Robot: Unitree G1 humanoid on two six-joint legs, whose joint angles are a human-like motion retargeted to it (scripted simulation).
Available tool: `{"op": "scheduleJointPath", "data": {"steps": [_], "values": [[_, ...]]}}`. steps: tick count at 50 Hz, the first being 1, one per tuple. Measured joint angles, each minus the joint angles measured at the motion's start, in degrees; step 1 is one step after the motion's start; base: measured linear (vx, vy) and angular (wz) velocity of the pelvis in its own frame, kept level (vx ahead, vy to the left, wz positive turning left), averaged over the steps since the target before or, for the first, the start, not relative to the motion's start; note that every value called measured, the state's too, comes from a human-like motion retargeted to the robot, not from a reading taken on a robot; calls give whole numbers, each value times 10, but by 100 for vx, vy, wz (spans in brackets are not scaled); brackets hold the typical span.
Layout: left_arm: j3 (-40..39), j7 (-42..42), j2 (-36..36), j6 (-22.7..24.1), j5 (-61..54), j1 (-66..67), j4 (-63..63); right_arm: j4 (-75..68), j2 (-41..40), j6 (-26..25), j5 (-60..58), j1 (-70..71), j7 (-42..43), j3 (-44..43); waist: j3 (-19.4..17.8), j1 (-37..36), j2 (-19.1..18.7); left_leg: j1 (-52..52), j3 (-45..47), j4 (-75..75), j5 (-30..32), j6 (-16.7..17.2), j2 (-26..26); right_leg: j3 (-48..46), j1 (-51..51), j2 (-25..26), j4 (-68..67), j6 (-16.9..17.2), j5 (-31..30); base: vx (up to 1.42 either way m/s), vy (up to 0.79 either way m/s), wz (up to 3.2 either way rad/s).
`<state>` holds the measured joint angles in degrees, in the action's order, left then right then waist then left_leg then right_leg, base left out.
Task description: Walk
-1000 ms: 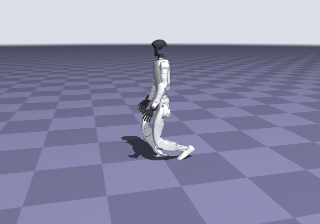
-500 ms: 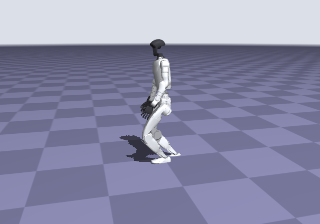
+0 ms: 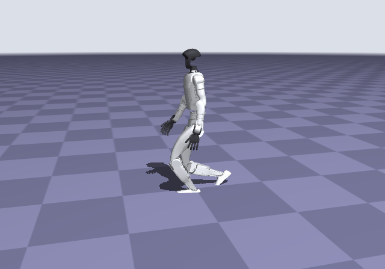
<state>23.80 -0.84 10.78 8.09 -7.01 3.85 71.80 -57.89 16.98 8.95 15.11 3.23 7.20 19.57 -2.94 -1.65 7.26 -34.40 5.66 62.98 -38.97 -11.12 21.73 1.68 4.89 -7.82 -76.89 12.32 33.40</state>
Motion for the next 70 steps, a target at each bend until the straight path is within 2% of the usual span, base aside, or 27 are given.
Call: {"op": "scheduleJointPath", "data": {"steps": [3, 5, 11, 16, 19, 25, 30, 32, 35, 39, 40, 42, 45, 50, 55, 60, 65, 68, 70], "values": [[3, 0, -1, -1, 4, -7, -5, -2, -4, -3, 0, 0, -9, 1, 3, 12, 18, 26, 3, -17, -11, -14, 23, 9, 51, -32, -93, 22, -89, 0, 0, 0], [6, -2, -1, -2, 4, -18, -12, -4, -6, -5, 0, 0, -13, 1, 5, 20, 21, 46, 1, -30, -22, -20, 28, 8, 93, -54, -146, 15, -113, 0, 0, 0], [14, -24, 0, 1, -3, -72, -44, -13, -3, -8, 2, -17, -10, -3, 4, 49, 1, 127, -19, -77, -51, -14, 18, -8, 224, -107, -193, -50, -31, 0, 3, -14], [10, -46, 1, 8, -20, -124, -77, -25, -1, -12, 8, -36, -4, -12, 5, 74, -17, 190, -33, -124, -59, -1, 5, -26, 318, -109, -107, -67, 27, 0, 0, 0], [9, -55, 4, 16, -29, -155, -97, -35, -2, -17, 10, -49, -1, -20, 7, 81, -31, 226, -42, -154, -62, 4, -10, -31, 359, -82, -17, -56, 34, 0, 0, 0], [7, -64, 10, 29, -33, -204, -127, -55, -2, -25, 11, -71, 3, -37, 16, 77, -61, 279, -51, -190, -72, 11, -49, -12, 392, 8, 160, -32, 33, 0, -1, -15], [7, -66, 7, 29, -31, -204, -139, -65, 0, -25, 15, -87, 6, -40, 3, 77, -73, 330, -64, -132, -99, 21, -64, -8, 366, 40, 128, -41, 17, 0, 0, 0], [6, -63, 5, 28, -33, -195, -139, -69, -2, -24, 22, -92, 8, -40, -5, 76, -94, 338, -65, -65, -108, 37, -94, -24, 346, 66, 104, -54, 6, 1, -2, -9], [7, -55, -1, 25, -37, -175, -134, -78, -1, -22, 34, -97, 12, -39, -7, 66, -158, 326, -62, 64, -93, 78, -186, -70, 315, 136, 102, -81, -12, 2, -3, -27], [16, -43, -6, 19, -30, -145, -123, -73, 5, -20, 44, -89, 15, -38, -2, 45, -216, 260, -59, 232, 27, 128, -292, -103, 278, 206, 133, -116, -5, 1, -2, -12], [19, -40, -8, 17, -27, -139, -121, -69, 6, -20, 45, -85, 17, -38, -1, 39, -222, 237, -59, 268, 56, 131, -311, -105, 268, 216, 142, -123, 0, 0, 0, 0], [25, -33, -8, 13, -23, -128, -117, -61, 9, -19, 43, -74, 21, -37, 1, 26, -226, 188, -58, 321, 71, 120, -337, -101, 245, 228, 162, -129, 10, 0, 0, 0], [31, -27, -8, 10, -18, -110, -110, -47, 15, -16, 39, -51, 26, -35, 2, 5, -220, 115, -53, 360, 43, 91, -354, -88, 202, 234, 192, -129, 25, 0, 0, 0], [24, -21, -8, 12, -21, -69, -96, -20, 25, -6, 38, -7, 33, -33, -10, -20, -194, 17, -37, 295, -21, 63, -320, -67, 122, 217, 220, -117, 57, 0, 0, 0], [6, -8, -11, 11, -27, -22, -79, 8, 32, 6, 42, 32, 37, -36, -21, -23, -161, -35, -24, 123, -47, 66, -246, -58, 48, 175, 242, -107, 95, 0, 0, 0], [-9, 6, -14, 4, -18, 19, -64, 34, 32, 8, 36, 57, 35, -42, -12, -22, -143, -65, -43, -30, -48, 74, -179, -60, 4, 147, 271, -105, 106, 0, 0, 0], [-16, 13, -19, -2, -8, 39, -44, 42, 26, 4, 31, 50, 29, -47, -14, -23, -121, -57, -40, -1, -24, 57, -137, -46, -38, 121, 215, -93, 124, 0, 0, 0], [-13, 14, -22, -8, -6, 41, -28, 30, 16, -1, 26, 38, 20, -44, -13, -17, -86, -38, -19, 26, -5, 38, -95, -35, -52, 78, 143, -68, 119, 4, 2, 25], [-11, 14, -23, -12, -7, 38, -21, 17, 10, -6, 23, 24, 11, -42, -8, -11, -60, -24, -7, 30, 0, 24, -63, -26, -50, 47, 86, -42, 86, 3, 3, 31]]}}
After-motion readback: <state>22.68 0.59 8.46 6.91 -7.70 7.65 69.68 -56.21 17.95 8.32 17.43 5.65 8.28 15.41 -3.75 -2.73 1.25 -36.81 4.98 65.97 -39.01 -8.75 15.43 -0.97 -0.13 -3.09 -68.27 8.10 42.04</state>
